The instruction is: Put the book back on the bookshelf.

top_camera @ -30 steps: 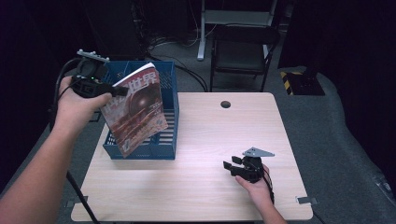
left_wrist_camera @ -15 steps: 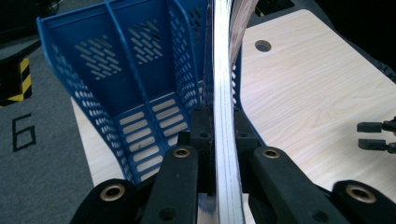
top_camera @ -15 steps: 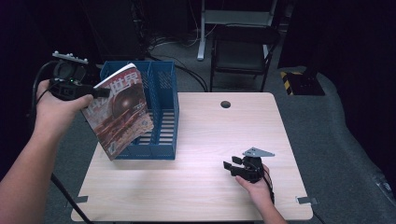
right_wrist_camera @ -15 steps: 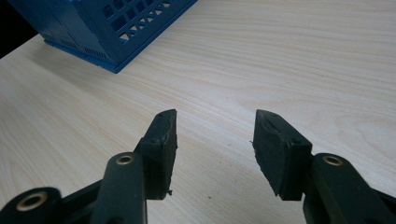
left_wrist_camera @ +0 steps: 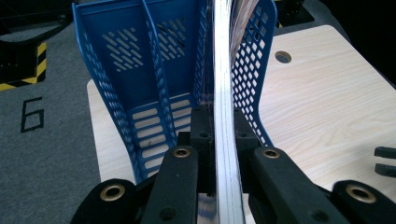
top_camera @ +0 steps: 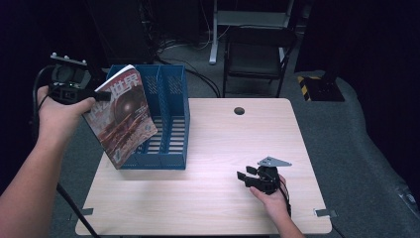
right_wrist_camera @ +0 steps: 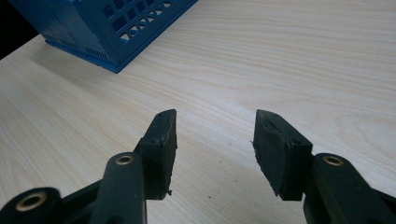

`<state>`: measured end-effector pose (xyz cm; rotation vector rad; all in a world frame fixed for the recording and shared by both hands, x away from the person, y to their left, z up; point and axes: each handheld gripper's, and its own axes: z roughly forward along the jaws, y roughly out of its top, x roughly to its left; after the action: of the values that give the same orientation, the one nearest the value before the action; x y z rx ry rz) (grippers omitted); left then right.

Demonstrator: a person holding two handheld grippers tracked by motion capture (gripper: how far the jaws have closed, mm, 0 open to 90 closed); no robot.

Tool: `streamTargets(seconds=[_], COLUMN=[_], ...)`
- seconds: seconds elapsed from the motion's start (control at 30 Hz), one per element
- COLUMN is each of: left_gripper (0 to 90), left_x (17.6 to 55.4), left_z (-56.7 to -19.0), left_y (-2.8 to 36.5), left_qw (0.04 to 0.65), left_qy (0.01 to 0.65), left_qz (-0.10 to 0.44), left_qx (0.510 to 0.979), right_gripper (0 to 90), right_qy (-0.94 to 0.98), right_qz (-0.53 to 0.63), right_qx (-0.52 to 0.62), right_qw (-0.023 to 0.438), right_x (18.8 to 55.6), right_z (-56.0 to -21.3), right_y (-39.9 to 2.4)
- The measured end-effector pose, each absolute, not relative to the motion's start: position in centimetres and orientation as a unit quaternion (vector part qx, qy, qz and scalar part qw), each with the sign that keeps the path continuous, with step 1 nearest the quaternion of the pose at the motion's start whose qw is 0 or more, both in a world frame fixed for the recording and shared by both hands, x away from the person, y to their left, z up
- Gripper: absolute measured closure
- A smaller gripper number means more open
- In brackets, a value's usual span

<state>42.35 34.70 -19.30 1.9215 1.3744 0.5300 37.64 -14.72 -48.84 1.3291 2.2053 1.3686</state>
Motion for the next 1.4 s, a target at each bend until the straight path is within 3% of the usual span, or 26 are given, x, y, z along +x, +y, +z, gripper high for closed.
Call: streamTargets(seconds=[1.4], left_gripper=[83.9], left_x=[47.4], left_z=[-19.4], left_y=[33.3], left_qw=[0.348], left_qy=[0.581], left_qz=[0.225], left_qx=[0.701], right_gripper=[49.2], right_qy=[0.752], right_qz=[0.469], right_qx=[0.448], right_qw=[0.113], right_x=[37.7], right_z=[-48.8], right_y=[-14.7])
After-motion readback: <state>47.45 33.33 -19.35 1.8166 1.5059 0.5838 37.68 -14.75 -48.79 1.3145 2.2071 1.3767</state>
